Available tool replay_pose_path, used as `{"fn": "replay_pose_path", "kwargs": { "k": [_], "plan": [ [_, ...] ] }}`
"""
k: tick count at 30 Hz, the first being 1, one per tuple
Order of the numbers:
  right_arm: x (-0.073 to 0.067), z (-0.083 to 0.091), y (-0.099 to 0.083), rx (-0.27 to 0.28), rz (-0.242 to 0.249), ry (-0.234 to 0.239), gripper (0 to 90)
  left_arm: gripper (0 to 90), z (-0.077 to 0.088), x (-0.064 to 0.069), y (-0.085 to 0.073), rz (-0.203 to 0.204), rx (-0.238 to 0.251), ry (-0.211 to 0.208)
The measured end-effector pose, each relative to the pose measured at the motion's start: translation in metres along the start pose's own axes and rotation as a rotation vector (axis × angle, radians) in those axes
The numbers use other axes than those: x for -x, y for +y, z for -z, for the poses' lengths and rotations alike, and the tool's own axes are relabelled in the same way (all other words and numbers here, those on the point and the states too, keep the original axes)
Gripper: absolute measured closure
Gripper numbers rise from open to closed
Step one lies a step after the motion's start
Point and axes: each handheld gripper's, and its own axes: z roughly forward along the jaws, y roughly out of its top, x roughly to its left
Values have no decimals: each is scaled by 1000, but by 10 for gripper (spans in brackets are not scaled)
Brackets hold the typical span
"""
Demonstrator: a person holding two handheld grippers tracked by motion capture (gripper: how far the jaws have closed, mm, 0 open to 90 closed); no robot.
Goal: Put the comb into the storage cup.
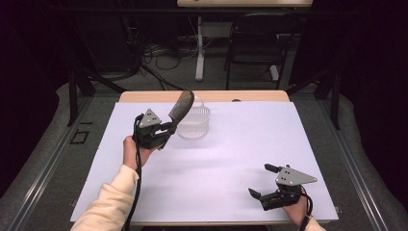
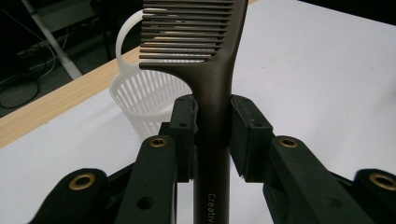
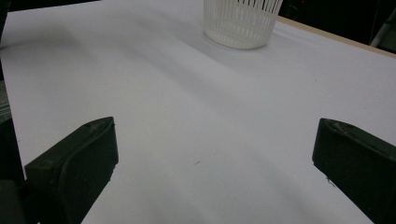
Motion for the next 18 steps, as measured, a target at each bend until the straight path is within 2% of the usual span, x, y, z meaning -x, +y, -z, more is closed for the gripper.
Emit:
{"fn": "replay_pose_path", "kwargs": {
  "k": [18],
  "plan": [
    [0, 0, 0, -1, 1, -1, 0, 721, -3, -6, 9, -1, -1, 13]
  ]
}}
